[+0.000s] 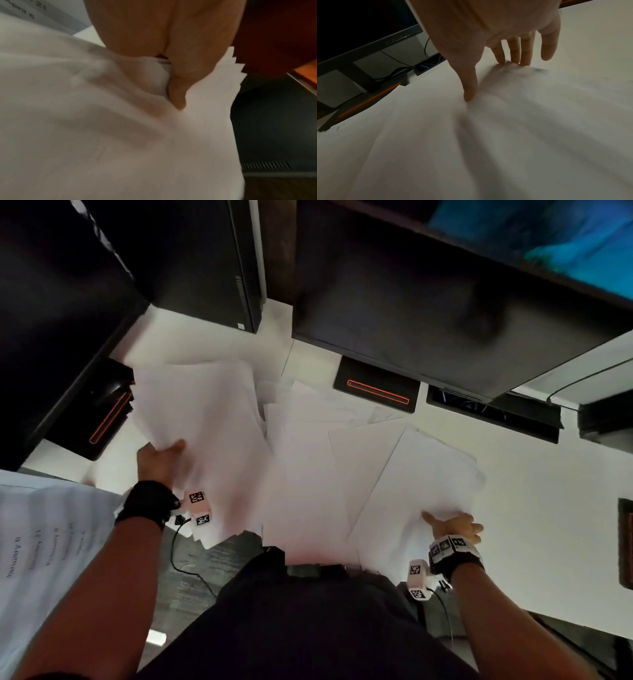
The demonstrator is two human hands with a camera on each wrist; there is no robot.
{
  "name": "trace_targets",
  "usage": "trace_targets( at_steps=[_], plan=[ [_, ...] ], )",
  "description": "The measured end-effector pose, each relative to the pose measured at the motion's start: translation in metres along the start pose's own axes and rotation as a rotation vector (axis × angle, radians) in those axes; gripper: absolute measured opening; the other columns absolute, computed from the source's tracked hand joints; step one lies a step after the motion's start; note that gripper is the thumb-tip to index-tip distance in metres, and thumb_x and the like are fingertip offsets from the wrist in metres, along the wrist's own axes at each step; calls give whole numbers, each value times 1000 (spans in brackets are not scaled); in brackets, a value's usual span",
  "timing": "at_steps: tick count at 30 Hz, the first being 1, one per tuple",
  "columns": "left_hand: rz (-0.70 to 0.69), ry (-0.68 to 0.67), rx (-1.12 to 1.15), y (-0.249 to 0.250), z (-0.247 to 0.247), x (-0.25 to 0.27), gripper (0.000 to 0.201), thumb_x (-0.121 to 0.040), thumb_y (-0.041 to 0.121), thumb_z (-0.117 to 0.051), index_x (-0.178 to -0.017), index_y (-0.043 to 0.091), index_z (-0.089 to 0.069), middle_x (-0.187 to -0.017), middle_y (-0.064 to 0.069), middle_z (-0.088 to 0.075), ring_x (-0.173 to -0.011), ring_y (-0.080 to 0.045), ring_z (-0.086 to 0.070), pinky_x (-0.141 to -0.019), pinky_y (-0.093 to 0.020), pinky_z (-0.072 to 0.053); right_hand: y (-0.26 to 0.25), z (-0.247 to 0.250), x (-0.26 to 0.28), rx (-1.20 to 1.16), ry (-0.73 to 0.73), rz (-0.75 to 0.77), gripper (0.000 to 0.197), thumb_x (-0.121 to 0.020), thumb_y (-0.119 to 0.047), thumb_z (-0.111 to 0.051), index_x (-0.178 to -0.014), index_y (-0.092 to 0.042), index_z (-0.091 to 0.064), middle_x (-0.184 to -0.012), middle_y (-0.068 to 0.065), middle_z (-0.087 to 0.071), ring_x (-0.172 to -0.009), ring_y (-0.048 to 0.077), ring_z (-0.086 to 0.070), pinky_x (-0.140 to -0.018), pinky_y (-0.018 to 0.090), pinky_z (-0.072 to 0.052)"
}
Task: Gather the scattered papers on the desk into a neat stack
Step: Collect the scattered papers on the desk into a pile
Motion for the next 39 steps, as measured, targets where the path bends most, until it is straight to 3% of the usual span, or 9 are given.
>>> trace_targets(
  at_steps=[2, 5, 10, 14, 20, 27, 32, 36, 39],
  plan=[
    [45, -56, 23, -5, 1, -7, 29, -86, 24, -77, -78, 9, -54, -74, -9, -56, -80, -23, -56, -68, -34, -45, -1, 0, 0, 26, 3, -22, 104, -63, -58, -83, -136, -1, -37, -135, 21, -38, -129, 42, -38, -102, 59, -38],
    [100, -137, -86, -11, -8, -6, 28, -83, 22, -80, -99, 5, -63, -87, -12, -63, -79, -25, -58, -72, -33, -47, -3, 2, 2, 44, 29, -56, 103, -60, -64, -82, -133, -3, -43, -131, 18, -39, -125, 39, -39, -101, 58, -38],
    [146, -160, -106, -33, -20, -10, 40, -78, 13, -82, -116, 6, -71, -113, -13, -72, -98, -25, -67, -102, -49, -50, -15, 1, 5, 13, 21, -31, 99, -59, -59, -85, -131, -4, -45, -128, 16, -38, -122, 38, -41, -97, 57, -40],
    [150, -140, -162, -32, -27, -2, 48, -82, 27, -79, -122, 5, -66, -111, -5, -69, -96, -20, -63, -89, -35, -50, -24, 1, 0, -80, 5, -15, 98, -59, -45, -91, -133, -4, -41, -133, 18, -37, -124, 39, -41, -96, 57, -42],
    [207, -145, -5, -37, -26, 11, 33, -82, 15, -79, -114, 13, -69, -104, -9, -71, -80, -24, -63, -74, -42, -54, -29, -3, 1, -1, -17, -92, 113, -55, -60, -87, -137, -4, -34, -132, 16, -37, -126, 37, -40, -100, 56, -40],
    [159, -151, -26, -36, -31, 12, 41, -82, 17, -79, -120, 9, -68, -113, -10, -70, -93, -24, -62, -90, -53, -51, -28, -9, -20, -55, -114, -55, 102, -61, -53, -87, -139, -12, -34, -138, 16, -39, -132, 36, -38, -104, 52, -38],
    [114, -232, 36, -26, -44, 20, 36, -85, 6, -73, -121, 2, -66, -101, -7, -70, -98, -24, -63, -96, -35, -47, -42, -7, -29, -213, -122, 99, 72, -72, -41, -82, -129, -11, -52, -133, 14, -51, -120, 34, -54, -100, 43, -46],
    [132, -263, 18, -27, -48, 20, 35, -77, 11, -80, -110, 2, -72, -107, -14, -73, -100, -30, -69, -101, -42, -50, -68, -12, -17, -186, -120, 311, 24, -84, -25, -71, -100, -10, -62, -101, 11, -64, -103, 34, -62, -76, 32, -44],
    [123, -268, 9, -28, -54, 19, 41, -73, 12, -83, -111, 0, -72, -108, -14, -73, -100, -32, -69, -103, -45, -50, -84, -18, 0, -203, -121, 381, 16, -87, -23, -65, -96, -10, -65, -96, 12, -68, -97, 34, -63, -73, 29, -40]
  ],
)
Point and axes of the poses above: each hand's wrist, its own x-axis away from the middle knuckle, its own z-axis out of the back of the hand, y = z × x, the point moved 6 cm from there along -x, towards the middle knuckle
